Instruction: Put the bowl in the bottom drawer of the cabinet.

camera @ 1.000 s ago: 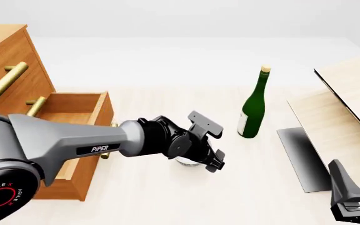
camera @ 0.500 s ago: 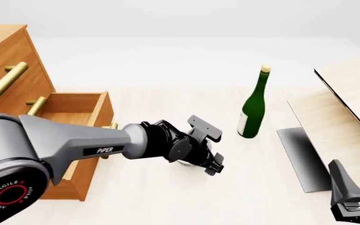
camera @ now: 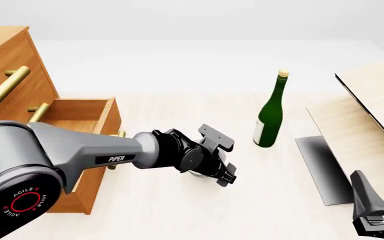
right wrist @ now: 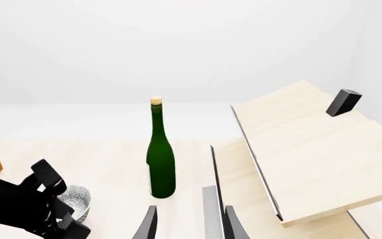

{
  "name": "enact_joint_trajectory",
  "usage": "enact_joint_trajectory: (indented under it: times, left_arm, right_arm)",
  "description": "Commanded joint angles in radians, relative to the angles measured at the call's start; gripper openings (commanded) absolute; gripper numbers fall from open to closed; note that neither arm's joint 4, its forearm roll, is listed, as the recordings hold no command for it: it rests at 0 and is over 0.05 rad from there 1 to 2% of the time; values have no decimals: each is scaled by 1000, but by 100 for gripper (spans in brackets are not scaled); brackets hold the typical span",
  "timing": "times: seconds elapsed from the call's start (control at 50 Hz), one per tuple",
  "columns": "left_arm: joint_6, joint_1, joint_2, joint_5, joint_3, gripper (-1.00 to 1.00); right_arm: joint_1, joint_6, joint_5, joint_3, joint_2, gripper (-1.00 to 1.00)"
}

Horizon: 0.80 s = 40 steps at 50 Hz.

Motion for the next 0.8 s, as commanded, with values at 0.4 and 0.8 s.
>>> enact_joint_trajectory:
  times: [0.4, 0.8]
  left_arm:
    - [-7, 2, 21, -7, -3, 100]
    - [24, 14, 5, -13, 1, -100]
  right_arm:
    - [0, 0, 0, 0, 0, 100]
    - [0, 0, 0, 0, 0, 100]
